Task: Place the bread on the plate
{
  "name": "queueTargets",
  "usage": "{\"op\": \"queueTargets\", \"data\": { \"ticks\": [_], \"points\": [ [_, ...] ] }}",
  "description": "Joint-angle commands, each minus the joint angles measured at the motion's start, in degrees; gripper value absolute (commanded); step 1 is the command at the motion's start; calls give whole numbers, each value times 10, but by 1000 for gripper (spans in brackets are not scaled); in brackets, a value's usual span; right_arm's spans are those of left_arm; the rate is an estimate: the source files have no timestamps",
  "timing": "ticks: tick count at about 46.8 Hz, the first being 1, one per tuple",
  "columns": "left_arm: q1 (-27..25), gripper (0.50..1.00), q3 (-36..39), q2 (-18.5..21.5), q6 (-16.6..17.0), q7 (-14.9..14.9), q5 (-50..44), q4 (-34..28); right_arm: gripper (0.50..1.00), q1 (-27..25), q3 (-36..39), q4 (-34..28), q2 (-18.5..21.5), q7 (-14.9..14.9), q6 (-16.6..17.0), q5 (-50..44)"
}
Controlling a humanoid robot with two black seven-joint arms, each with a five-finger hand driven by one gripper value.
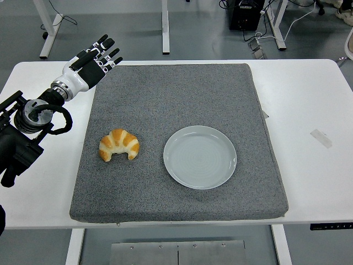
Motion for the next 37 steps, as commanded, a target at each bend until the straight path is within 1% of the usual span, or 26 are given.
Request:
{"op": "queueTargets", "data": {
  "ticks": [1, 7, 13, 26, 37],
  "points": [
    [-1, 981, 2, 0, 0, -3, 0, 0, 1000, 0, 0, 0, 0, 0, 0, 0],
    [-2, 981, -2, 1, -1, -4, 0, 0, 1000, 0, 0, 0, 0, 0, 0, 0],
    [-4, 981, -1, 2, 0, 3, -3, 0, 1000, 0, 0, 0, 0, 0, 0, 0],
    [-6, 981, 5, -1, 0, 3, -2, 0, 1000, 0, 0, 0, 0, 0, 0, 0],
    [-5, 981, 7, -2, -13, 3, 0, 0, 1000, 0, 0, 1, 0, 0, 0, 0]
  ]
}}
